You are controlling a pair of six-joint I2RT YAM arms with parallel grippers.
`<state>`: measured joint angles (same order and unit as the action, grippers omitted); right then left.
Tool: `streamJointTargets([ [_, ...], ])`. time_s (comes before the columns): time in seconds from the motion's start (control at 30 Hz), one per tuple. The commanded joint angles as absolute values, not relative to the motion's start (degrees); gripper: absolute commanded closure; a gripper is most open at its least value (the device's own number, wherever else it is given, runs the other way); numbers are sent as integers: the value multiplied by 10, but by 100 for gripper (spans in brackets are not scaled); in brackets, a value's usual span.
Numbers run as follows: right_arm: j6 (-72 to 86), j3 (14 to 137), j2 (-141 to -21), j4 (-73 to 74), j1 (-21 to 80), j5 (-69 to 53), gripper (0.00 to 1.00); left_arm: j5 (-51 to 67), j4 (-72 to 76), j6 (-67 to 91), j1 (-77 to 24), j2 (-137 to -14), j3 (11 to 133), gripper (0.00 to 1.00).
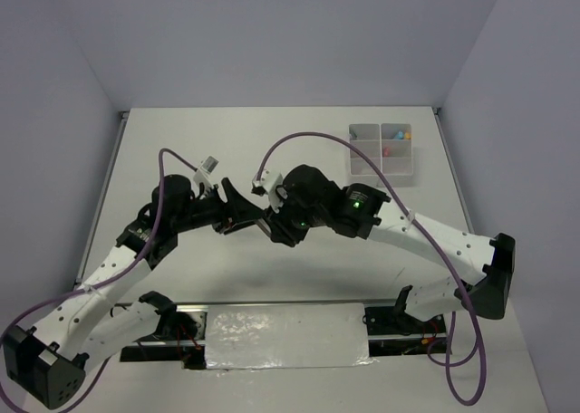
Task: Sort the stationery into containers
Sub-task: Place the stapler in the storage box.
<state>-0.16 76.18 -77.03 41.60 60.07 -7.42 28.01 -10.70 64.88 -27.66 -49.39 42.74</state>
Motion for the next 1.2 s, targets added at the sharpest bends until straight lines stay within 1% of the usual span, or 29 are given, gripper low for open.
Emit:
streamJointTargets([
  [0.0,-18,794,-778,393,607,-76,94,288,-69,650,-286,-495,436,35],
  [0.1,-21,802,-778,385,608,-78,94,294,-56,654,-291,-497,428,43],
  [0.13,-22,809,-780,386,608,-80,94,294,-51,656,-292,-497,426,48],
  [0.2,-25,817,-786,388,609,-82,94,300,-43,659,-295,-496,418,61],
  [0.27,-27,830,-794,392,609,-69,95,305,-30,660,-299,-497,415,84],
  [0.3,-28,833,-795,394,609,-63,95,312,-23,660,-299,-497,414,89],
  [0.33,-28,833,-796,393,608,-61,96,315,-10,658,-300,-497,414,96],
  [0.37,-31,831,-795,390,609,-60,96,315,-6,657,-301,-496,415,100],
  [0.47,-34,816,-781,374,609,-77,95,293,-9,643,-302,-478,421,100],
  [0.5,-32,810,-776,369,609,-78,89,287,-7,636,-301,-473,423,100],
  [0.53,-25,796,-768,353,609,-65,56,282,-7,633,-302,-462,424,100],
  [0.57,-6,788,-760,340,607,-51,37,269,-5,631,-302,-456,425,100],
  [0.6,-2,775,-736,325,605,-32,2,264,-3,629,-301,-450,423,100],
  [0.63,13,748,-721,292,597,-38,0,259,17,628,-302,-437,417,100],
  [0.7,44,711,-679,245,584,-83,0,245,45,633,-302,-418,408,100],
  [0.77,99,687,-631,208,573,-76,0,243,83,641,-301,-405,383,100],
  [0.8,131,655,-615,187,568,-66,0,244,140,654,-302,-397,371,100],
  [0.83,166,634,-595,132,560,-60,0,246,175,661,-302,-378,345,100],
  [0.87,249,606,-559,93,533,-75,0,243,208,677,-302,-368,332,100],
  [0.9,296,578,-544,52,520,-96,0,237,255,681,-302,-360,321,100],
  [0.93,374,515,-530,-45,509,-119,0,233,278,684,-302,-343,305,100],
  [0.97,406,485,-513,-101,498,-178,0,229,294,686,-302,-336,299,100],
  [1.0,432,449,-511,-179,498,-195,2,222,321,687,-303,-325,294,100],
  [1.03,471,441,-511,-207,498,-209,2,220,337,687,-302,-322,284,100],
  [1.07,484,439,-522,-221,498,-236,3,220,354,689,-302,-319,279,100],
  [1.17,517,457,-554,-220,500,-241,7,221,412,690,-303,-307,261,100],
])
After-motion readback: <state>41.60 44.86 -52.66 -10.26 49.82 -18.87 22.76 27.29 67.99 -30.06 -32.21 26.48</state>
